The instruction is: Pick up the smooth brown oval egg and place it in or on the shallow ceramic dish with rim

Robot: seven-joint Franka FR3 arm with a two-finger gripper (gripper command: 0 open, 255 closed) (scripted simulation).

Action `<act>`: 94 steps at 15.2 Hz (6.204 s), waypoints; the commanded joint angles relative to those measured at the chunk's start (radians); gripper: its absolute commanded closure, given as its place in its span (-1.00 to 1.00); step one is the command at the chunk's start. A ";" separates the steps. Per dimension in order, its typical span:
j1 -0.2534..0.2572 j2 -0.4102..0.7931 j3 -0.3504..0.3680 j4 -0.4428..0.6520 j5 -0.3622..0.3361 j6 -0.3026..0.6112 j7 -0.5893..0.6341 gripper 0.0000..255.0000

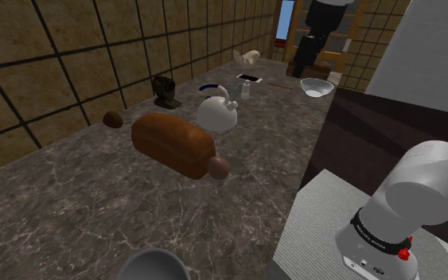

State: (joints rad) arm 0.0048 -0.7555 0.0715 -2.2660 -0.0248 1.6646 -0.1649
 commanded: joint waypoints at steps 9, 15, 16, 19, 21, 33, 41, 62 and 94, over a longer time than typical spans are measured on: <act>0.064 -0.010 0.075 -0.238 0.079 0.299 0.055 -1.00; 0.115 0.058 0.147 -0.361 0.135 0.549 0.097 -1.00; 0.123 0.077 0.160 -0.376 0.143 0.593 0.104 -1.00; 0.143 0.146 0.203 -0.412 0.165 0.729 0.128 -1.00; 0.153 0.202 0.234 -0.428 0.174 0.821 0.146 -1.00; 0.071 0.541 0.420 -0.417 0.057 1.218 0.302 -1.00; 0.030 0.590 0.449 -0.408 -0.002 1.257 0.345 -1.00; 0.101 0.485 0.388 -0.376 0.105 1.124 0.260 1.00; 0.142 0.415 0.743 -0.092 0.045 0.783 0.714 1.00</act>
State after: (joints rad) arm 0.1534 -0.3537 0.7792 -2.3811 0.0368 2.4593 0.5053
